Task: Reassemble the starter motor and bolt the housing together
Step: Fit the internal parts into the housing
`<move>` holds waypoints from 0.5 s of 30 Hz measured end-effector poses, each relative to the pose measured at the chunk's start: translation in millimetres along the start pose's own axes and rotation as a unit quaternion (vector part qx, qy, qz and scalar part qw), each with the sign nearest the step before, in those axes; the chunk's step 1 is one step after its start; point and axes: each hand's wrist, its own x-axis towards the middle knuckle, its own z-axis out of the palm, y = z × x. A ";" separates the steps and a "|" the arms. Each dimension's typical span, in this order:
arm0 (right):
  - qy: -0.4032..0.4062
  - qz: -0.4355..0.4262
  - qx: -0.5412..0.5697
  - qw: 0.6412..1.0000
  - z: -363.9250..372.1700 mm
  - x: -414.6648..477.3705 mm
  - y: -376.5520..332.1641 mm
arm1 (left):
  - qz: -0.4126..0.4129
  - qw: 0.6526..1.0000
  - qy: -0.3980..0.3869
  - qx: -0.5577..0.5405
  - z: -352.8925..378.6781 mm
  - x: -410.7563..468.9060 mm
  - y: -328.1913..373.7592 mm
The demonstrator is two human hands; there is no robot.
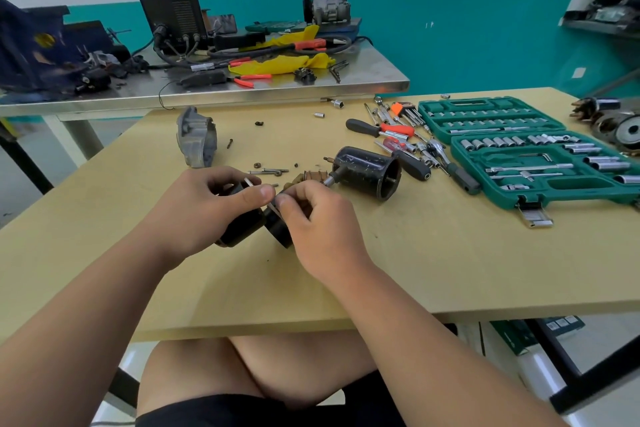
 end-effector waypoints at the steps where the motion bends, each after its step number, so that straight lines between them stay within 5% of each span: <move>1: 0.002 -0.003 -0.001 1.000 -0.4 0.3 0.2 | 0.000 1.000 0.001 0.002 0.2 0.2 -0.1; 15: 0.028 -0.024 0.001 0.999 2.1 -6.2 0.5 | 0.016 1.000 0.005 0.005 4.6 0.8 2.0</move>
